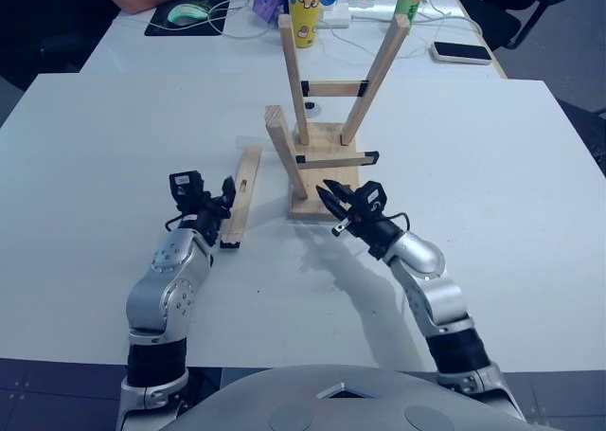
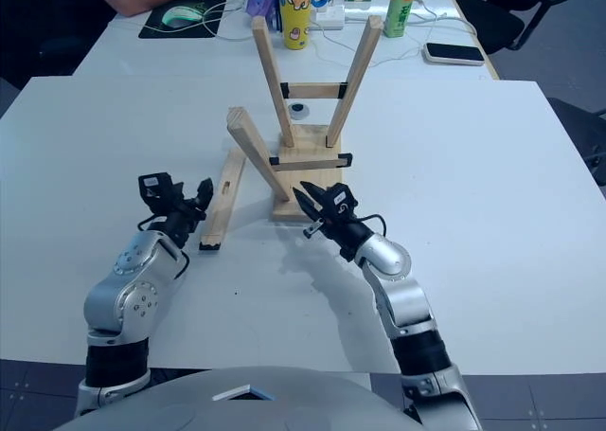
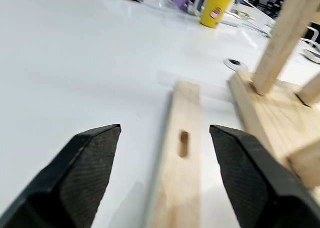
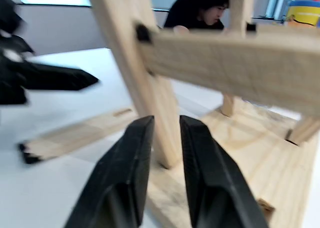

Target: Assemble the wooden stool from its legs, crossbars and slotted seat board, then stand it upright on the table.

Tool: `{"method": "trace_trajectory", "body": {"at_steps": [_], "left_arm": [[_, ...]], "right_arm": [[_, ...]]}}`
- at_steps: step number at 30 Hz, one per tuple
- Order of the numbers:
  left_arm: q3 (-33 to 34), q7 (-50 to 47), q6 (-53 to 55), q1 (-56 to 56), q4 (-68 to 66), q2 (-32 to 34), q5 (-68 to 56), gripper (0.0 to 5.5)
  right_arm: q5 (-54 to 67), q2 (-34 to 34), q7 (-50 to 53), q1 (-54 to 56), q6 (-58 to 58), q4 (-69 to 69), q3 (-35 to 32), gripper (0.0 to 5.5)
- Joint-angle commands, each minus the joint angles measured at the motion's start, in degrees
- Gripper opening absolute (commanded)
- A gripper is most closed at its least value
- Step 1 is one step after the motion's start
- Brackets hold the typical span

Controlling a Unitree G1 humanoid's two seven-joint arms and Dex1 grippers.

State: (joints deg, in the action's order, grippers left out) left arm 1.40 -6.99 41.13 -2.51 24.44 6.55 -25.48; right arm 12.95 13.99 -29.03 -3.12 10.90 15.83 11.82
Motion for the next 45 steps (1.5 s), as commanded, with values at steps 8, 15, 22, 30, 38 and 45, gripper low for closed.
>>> {"method": "trace_trajectory", "body": {"at_steps": [8,15,22,30,38,45], "left_arm": [[-3.4,2.1,11.15,0.11,-1.55,2.61,3.56,3.93],[-5.29,3.52,13.91,0.69,-3.31,3.68,7.28,3.93],[-3.88,5.44,12.75,1.56,-6.84,4.12,9.26,3.93],[-1.66,6.46,8.85,3.51,-9.23,3.53,10.93,3.59],[1.89,6.11,4.57,4.58,-10.91,3.53,12.72,2.26],[10.07,7.86,-19.15,14.67,-4.78,2.34,10.52,2.07]], "right_arm": [[-0.92,5.45,5.06,-2.0,2.93,-5.32,-12.13,1.96],[-5.52,4.66,7.07,-0.11,3.96,-12.86,-9.58,1.96],[-9.14,3.88,5.39,0.47,3.71,-14.98,-3.4,1.96],[-10.66,1.95,7.85,2.12,2.53,-17.15,-2.86,2.0],[-8.77,1.64,9.66,5.04,2.18,-19.97,-8.18,2.0],[-6.3,-0.57,15.08,9.02,0.35,-24.21,-15.5,2.0]]}}
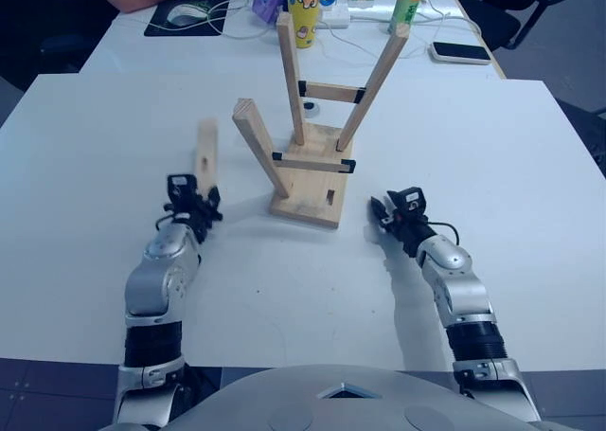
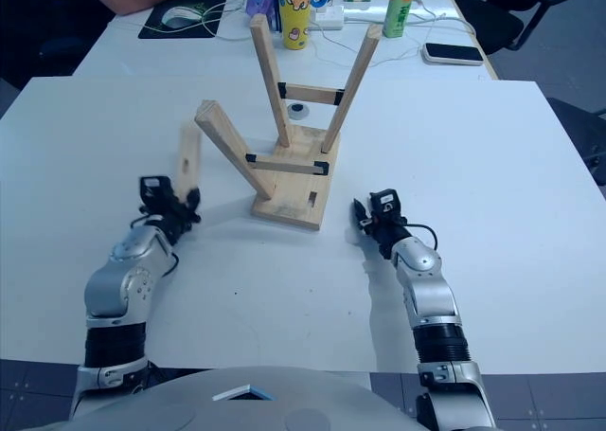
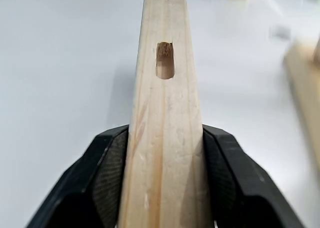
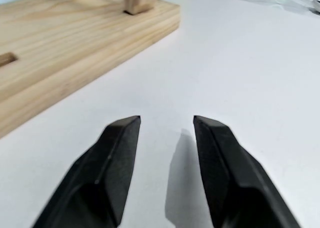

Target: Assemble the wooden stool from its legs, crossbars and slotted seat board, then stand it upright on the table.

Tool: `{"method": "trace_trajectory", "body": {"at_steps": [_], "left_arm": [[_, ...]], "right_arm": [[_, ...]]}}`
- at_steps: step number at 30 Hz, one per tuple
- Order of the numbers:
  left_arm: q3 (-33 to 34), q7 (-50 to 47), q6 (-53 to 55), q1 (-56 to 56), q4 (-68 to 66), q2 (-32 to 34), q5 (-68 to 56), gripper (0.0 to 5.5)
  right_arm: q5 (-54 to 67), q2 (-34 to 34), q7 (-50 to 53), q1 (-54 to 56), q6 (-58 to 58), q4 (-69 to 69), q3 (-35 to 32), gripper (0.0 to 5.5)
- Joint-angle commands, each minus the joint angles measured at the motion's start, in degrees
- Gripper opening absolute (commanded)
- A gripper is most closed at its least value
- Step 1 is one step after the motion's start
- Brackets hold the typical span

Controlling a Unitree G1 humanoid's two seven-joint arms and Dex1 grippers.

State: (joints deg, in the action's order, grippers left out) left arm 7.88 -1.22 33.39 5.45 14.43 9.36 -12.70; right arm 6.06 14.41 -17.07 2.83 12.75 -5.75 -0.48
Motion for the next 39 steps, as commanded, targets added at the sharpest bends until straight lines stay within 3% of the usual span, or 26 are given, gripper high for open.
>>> {"method": "trace_trajectory", "body": {"at_steps": [1,6,9,12,15,22,31,33,39], "left_arm": [[4.39,3.71,-13.5,8.51,6.39,-0.37,-4.2,2.07],[10.21,11.26,-11.52,16.26,9.88,2.84,-20.3,2.07],[12.29,16.27,-2.21,21.5,12.88,8.06,-38.39,2.07],[10.15,20.78,7.3,21.58,16.86,13.74,-53.78,2.07],[7.25,22.11,11.67,19.09,19.5,16.64,-58.88,2.07],[-3.11,25.93,15.77,10.67,23.95,18.97,-59.52,2.07],[-8.41,39.56,16.24,3.81,14.63,21.07,-56.95,2.07],[-9.88,42.9,16.36,3.57,12.01,21.48,-55.23,2.07],[-13.21,49.6,16.52,4.19,7.71,22.45,-50.4,2.07]], "right_arm": [[0.91,-1.36,3.54,3.78,-2.87,-3.39,-4.06,2.0],[5.34,-1.88,0.91,5.84,-5.83,-6.21,-7.69,2.0],[9.74,-1.15,-2.54,6.14,-5.36,-7.48,-10.38,2.0],[14.53,-0.28,-7.01,6.61,-4.09,-7.13,-12.7,2.0],[15.68,1.6,-10.09,7.94,-3.34,-7.67,-12.72,2.0],[22.63,11.79,-26.06,7.91,6.04,-3.24,-12.87,2.0],[40.94,31.26,-54.69,4.75,35.32,6.34,-10.8,3.36],[44.01,31.53,-56.52,4.17,38.51,9.55,-10.55,3.68],[53.39,26.59,-51.56,7.86,44.82,11.61,-13.86,3.71]]}}
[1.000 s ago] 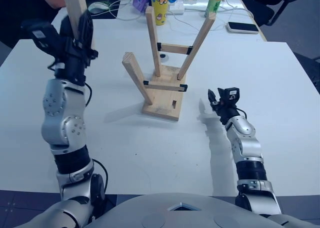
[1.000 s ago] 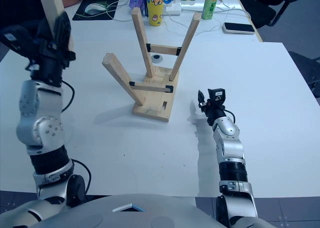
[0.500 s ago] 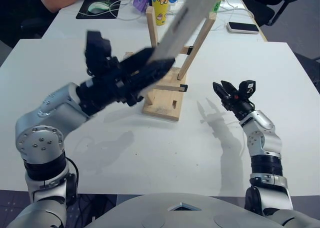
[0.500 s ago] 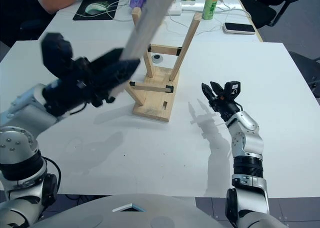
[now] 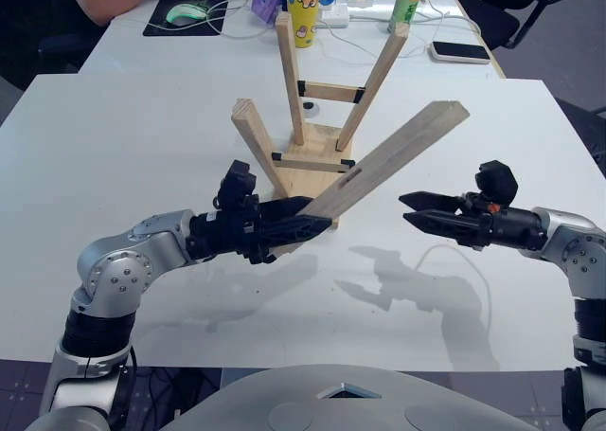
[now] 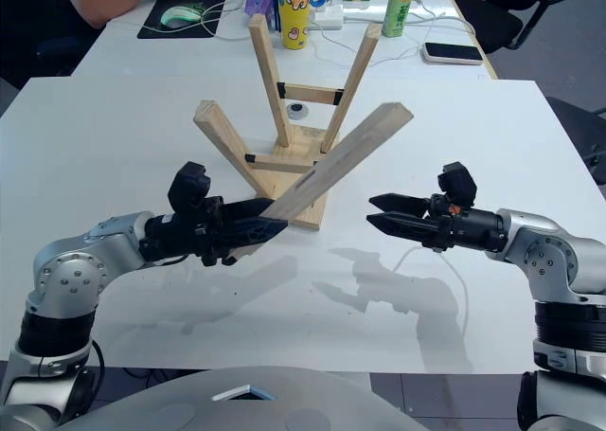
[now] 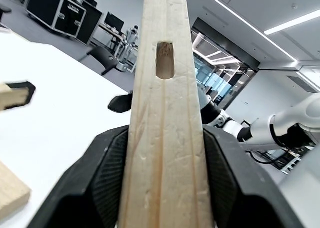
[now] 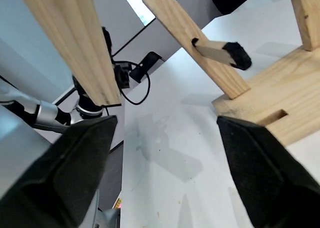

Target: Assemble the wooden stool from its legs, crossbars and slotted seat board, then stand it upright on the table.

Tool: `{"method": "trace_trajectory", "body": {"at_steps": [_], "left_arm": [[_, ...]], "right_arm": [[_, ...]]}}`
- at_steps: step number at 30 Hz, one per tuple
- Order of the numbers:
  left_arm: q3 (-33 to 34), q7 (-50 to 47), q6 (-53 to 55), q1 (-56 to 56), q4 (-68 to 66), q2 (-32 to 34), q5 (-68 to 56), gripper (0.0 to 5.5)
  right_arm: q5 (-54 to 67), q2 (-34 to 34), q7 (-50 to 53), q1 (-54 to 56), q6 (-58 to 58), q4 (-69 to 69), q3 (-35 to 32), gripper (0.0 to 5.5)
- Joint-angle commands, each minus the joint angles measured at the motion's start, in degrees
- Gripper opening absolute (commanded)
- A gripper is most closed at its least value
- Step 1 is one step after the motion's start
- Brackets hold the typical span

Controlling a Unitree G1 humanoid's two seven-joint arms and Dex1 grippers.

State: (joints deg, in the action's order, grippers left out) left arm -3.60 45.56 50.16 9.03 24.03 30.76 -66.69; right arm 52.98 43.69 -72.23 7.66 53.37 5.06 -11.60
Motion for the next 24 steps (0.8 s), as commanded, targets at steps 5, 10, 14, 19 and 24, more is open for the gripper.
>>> {"method": "trace_trajectory", "body": {"at_steps": [5,10,14,19,24], "left_arm": [[-1.96,3.63,-0.37,0.14,-1.95,-0.06,5.34,2.07],[-1.83,3.6,-0.12,-0.07,-1.75,-0.52,5.68,2.07],[-1.63,3.3,-0.12,-0.38,-2.29,-1.11,5.9,2.07],[-1.1,2.77,0.8,-0.87,-3.06,-2.08,4.63,2.07],[-0.75,2.62,2.45,-0.71,-2.9,-2.66,3.33,2.07]], "right_arm": [[12.12,-5.17,8.2,4.14,7.92,0.87,-4.84,3.71],[13.72,-5.16,9.36,4.13,9.0,1.37,-5.11,3.71],[16.95,-5.72,9.84,5.05,10.68,0.62,-6.14,3.71],[19.74,-5.01,10.29,5.41,12.34,0.54,-6.97,3.71],[18.09,-5.96,11.58,6.14,10.67,1.24,-5.31,4.37]]}}
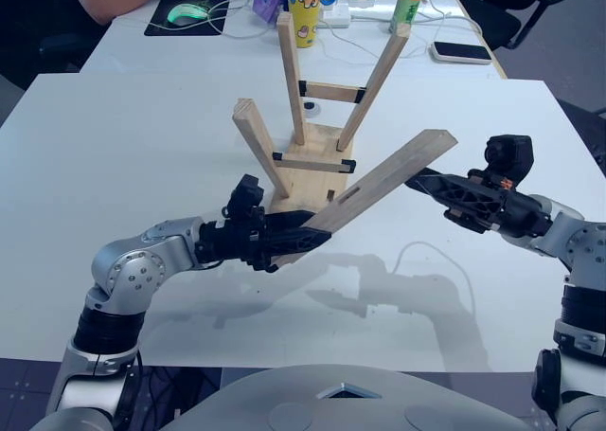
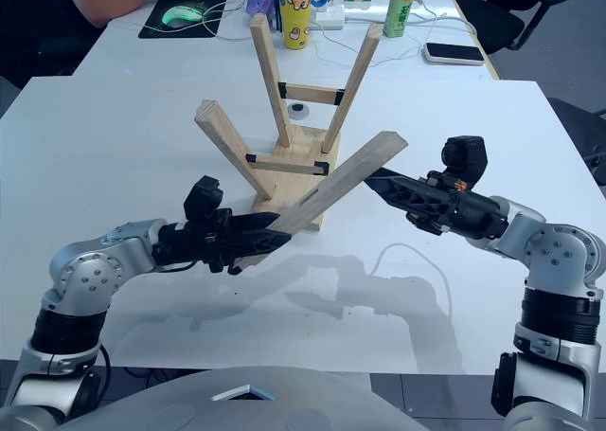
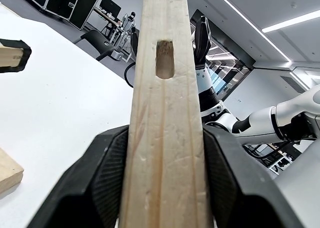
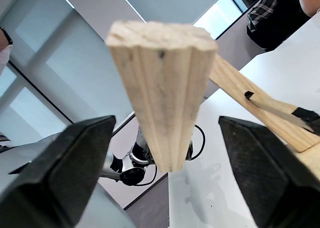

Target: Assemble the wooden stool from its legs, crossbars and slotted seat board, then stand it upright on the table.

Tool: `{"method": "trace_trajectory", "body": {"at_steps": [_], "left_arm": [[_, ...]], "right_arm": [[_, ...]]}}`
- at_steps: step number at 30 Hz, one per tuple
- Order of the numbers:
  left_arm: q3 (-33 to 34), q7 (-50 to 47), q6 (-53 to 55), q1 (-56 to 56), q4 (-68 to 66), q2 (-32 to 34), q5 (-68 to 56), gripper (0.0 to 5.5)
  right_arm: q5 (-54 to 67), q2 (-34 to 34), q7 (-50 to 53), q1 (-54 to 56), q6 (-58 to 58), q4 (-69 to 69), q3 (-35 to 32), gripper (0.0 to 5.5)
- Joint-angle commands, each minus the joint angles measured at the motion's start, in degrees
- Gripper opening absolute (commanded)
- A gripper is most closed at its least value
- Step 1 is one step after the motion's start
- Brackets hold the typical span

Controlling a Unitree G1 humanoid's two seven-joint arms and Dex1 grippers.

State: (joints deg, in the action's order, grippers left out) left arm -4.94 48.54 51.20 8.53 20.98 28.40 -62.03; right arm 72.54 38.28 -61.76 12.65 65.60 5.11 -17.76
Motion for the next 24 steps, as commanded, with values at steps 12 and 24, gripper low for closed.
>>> {"method": "trace_trajectory", "body": {"at_steps": [12,24], "left_arm": [[0.06,0.31,4.03,-0.34,-0.01,0.42,-0.99,2.07],[0.38,1.75,5.57,0.23,-2.05,1.38,0.03,2.07]], "right_arm": [[-2.83,-0.49,-0.24,0.82,-3.63,1.97,2.71,4.38],[-3.3,0.69,-3.14,-0.76,-2.78,3.31,4.3,2.52]]}}
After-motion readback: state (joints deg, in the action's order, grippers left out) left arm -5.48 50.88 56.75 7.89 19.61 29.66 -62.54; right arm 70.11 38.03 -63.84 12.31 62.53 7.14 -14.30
